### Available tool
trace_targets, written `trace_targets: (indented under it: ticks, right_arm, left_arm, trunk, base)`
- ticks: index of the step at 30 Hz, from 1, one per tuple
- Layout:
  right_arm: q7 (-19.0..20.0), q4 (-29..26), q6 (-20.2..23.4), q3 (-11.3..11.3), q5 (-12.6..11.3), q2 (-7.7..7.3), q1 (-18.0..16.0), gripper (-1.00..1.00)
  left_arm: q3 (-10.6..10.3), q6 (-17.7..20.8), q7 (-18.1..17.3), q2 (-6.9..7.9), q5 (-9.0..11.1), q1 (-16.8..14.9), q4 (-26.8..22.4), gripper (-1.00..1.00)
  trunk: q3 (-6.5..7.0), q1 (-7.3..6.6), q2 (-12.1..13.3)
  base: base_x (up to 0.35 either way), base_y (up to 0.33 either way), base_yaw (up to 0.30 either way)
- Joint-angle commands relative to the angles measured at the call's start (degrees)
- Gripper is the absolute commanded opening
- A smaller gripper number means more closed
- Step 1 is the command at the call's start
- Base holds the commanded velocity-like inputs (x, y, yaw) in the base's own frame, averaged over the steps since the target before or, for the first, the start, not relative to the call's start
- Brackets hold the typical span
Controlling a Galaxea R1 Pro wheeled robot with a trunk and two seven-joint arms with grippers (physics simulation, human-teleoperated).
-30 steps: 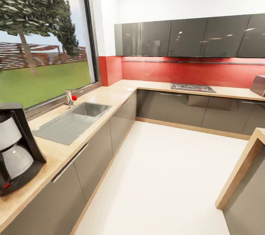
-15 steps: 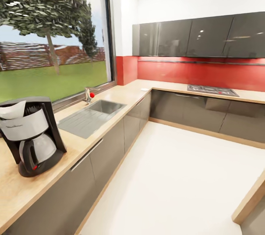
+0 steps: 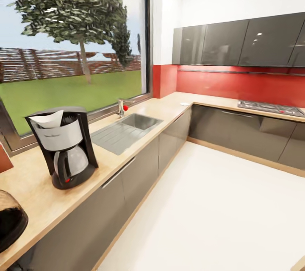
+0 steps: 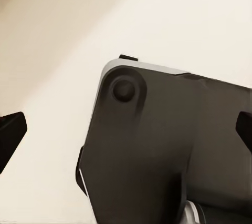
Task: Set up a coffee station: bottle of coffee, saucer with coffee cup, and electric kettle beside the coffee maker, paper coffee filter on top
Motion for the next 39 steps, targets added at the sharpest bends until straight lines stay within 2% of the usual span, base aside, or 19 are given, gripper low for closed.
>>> trace_targets:
  ticks: [1,13,39]
  right_arm:
    - [0.1,0.1,-0.2,0.3,0.0,-0.01,-0.1,1.00]
    - [0.1,0.1,-0.2,0.3,0.0,-0.02,-0.1,1.00]
    - [0.1,0.1,-0.2,0.3,0.0,-0.02,-0.1,1.00]
  left_arm:
    - [0.2,-0.2,0.1,-0.01,0.1,-0.1,0.0,1.00]
    - [0.2,-0.2,0.3,0.14,0.2,-0.1,0.0,1.00]
    - [0.2,-0.3,0.1,0.32,0.1,-0.1,0.0,1.00]
  trunk:
    - [-0.13,0.01,-0.1]
    - [-0.13,0.01,-0.1]
    - [-0.13,0.01,-0.1]
  base:
    - [-0.232,0.103,0.280]
    - [-0.261,0.113,0.280]
    - [-0.010,0.002,0.280]
